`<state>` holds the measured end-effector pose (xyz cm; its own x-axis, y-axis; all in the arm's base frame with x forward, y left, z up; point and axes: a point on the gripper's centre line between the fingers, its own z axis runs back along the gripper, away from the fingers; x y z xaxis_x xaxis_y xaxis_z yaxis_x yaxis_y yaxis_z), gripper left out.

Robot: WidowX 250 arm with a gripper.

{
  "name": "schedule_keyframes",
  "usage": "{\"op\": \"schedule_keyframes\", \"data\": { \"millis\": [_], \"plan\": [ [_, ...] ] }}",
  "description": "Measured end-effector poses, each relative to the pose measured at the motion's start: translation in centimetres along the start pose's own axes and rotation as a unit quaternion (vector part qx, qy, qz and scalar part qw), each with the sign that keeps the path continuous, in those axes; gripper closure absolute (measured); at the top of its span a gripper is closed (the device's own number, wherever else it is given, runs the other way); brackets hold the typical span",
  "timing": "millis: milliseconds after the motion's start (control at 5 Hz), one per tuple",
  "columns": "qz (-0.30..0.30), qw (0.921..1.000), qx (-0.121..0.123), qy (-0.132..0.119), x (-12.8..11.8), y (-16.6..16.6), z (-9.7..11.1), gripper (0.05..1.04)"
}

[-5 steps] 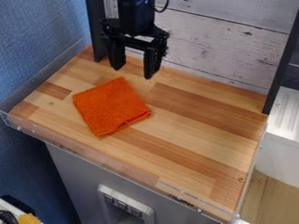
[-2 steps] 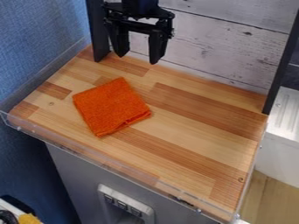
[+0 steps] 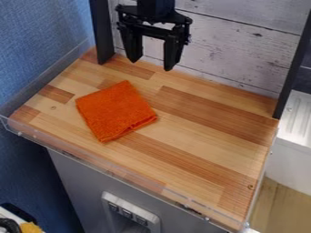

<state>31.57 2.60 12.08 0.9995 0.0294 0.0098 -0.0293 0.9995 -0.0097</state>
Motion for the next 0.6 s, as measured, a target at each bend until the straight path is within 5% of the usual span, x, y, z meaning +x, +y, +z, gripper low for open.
{"op": "schedule_keyframes", "data": {
  "millis": [600],
  "plan": [
    [-0.019, 0.9996, 0.011, 0.015, 0.37, 0.13, -1.06, 0.085]
  ]
}}
